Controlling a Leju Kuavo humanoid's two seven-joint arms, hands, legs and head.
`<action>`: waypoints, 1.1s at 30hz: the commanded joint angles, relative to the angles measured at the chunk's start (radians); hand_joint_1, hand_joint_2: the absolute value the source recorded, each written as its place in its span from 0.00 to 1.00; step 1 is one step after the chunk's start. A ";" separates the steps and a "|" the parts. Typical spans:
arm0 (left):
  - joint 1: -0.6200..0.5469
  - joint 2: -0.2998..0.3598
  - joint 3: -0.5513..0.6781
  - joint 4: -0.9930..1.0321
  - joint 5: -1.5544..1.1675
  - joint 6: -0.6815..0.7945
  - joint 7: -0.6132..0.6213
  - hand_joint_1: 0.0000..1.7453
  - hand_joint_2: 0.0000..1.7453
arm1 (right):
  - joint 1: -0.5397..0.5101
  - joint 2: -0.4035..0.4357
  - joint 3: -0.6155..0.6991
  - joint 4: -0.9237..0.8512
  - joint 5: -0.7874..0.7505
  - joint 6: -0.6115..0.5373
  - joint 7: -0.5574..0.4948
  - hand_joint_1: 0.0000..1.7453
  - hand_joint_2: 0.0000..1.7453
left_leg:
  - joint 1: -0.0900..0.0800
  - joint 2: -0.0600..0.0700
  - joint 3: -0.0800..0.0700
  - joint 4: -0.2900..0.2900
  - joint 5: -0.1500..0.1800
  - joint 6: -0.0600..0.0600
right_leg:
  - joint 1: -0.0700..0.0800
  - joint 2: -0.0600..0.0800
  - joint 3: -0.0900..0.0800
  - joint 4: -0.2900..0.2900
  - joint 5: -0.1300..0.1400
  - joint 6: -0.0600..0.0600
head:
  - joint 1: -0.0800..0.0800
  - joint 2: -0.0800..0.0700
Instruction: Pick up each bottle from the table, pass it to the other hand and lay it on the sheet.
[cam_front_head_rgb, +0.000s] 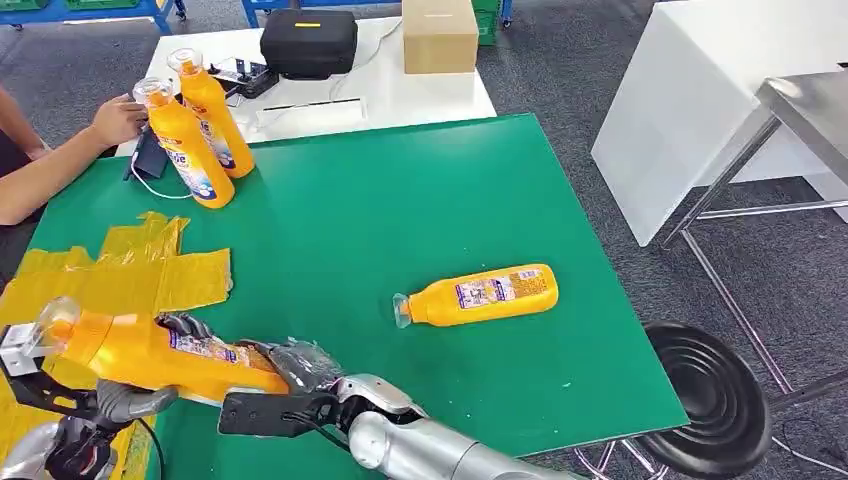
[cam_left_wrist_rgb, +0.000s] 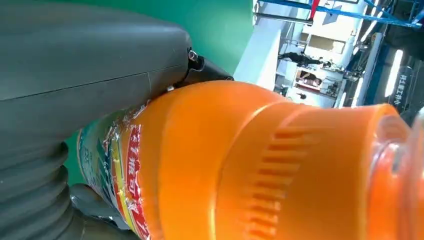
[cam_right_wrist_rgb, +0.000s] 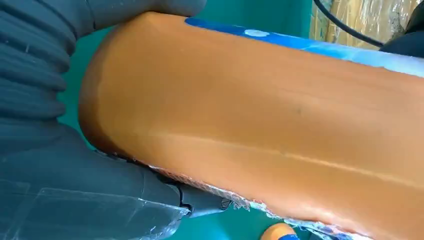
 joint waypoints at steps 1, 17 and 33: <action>-0.008 -0.038 -0.011 0.018 0.045 0.006 0.025 1.00 1.00 | -0.037 -0.016 0.045 0.035 0.007 -0.001 -0.007 1.00 1.00 | 0.001 -0.003 0.002 -0.001 0.000 0.000 | 0.000 0.000 0.003 -0.001 -0.001 0.000 | 0.000 0.000; -0.067 -0.331 0.250 -0.139 -0.657 0.565 -0.092 1.00 1.00 | 0.108 -0.160 -0.441 -0.314 0.318 -0.080 0.030 0.00 0.00 | 0.000 -0.012 0.001 0.001 0.000 0.001 | 0.001 -0.007 0.005 -0.003 -0.001 0.002 | 0.000 0.000; 0.043 -0.392 0.329 -0.149 -2.110 1.501 -0.020 1.00 1.00 | 0.104 -0.567 -0.546 -0.688 0.327 0.148 0.104 0.00 1.00 | -0.001 -0.008 0.002 0.000 -0.001 0.001 | -0.001 -0.003 0.005 -0.004 0.000 0.001 | 0.000 0.000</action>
